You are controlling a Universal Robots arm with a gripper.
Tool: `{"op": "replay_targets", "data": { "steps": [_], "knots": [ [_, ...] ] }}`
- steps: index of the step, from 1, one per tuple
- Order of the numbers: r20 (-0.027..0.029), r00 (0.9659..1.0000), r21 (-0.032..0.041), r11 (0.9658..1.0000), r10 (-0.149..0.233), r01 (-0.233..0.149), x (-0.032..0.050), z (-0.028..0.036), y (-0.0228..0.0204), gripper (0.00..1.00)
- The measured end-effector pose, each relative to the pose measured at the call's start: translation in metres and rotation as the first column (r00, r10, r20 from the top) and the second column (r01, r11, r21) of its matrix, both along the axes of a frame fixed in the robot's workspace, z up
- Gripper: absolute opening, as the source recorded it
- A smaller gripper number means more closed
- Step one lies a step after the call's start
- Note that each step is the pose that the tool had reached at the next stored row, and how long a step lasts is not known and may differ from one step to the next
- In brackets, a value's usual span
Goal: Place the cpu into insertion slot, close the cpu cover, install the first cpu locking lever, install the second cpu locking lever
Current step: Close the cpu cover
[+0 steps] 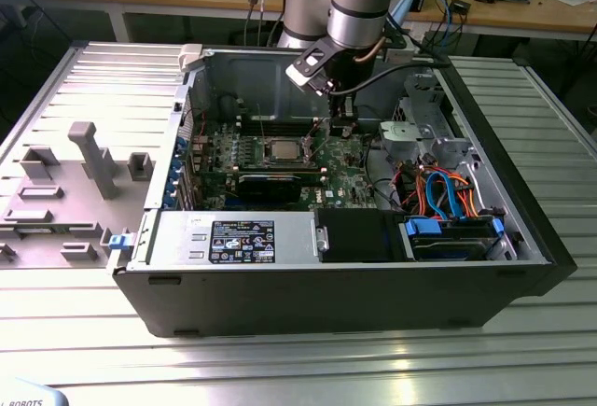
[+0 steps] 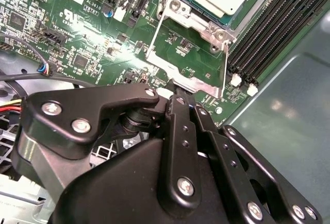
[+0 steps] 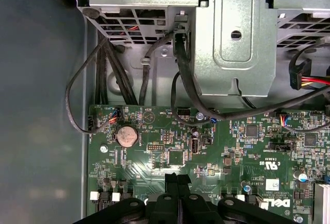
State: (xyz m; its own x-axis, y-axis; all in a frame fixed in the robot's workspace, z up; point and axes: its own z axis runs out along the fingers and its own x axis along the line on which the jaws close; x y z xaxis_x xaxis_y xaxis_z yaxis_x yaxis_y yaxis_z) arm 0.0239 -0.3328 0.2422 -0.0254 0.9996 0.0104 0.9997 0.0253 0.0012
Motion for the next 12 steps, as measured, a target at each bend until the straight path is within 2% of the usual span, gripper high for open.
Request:
{"op": "replay_targets", "data": {
  "steps": [12],
  "knots": [
    [0.0000, 1.0000, 0.0000, 1.0000, 0.000, 0.000, -0.0026, 0.0000, 0.0000, 0.11]
  ]
}}
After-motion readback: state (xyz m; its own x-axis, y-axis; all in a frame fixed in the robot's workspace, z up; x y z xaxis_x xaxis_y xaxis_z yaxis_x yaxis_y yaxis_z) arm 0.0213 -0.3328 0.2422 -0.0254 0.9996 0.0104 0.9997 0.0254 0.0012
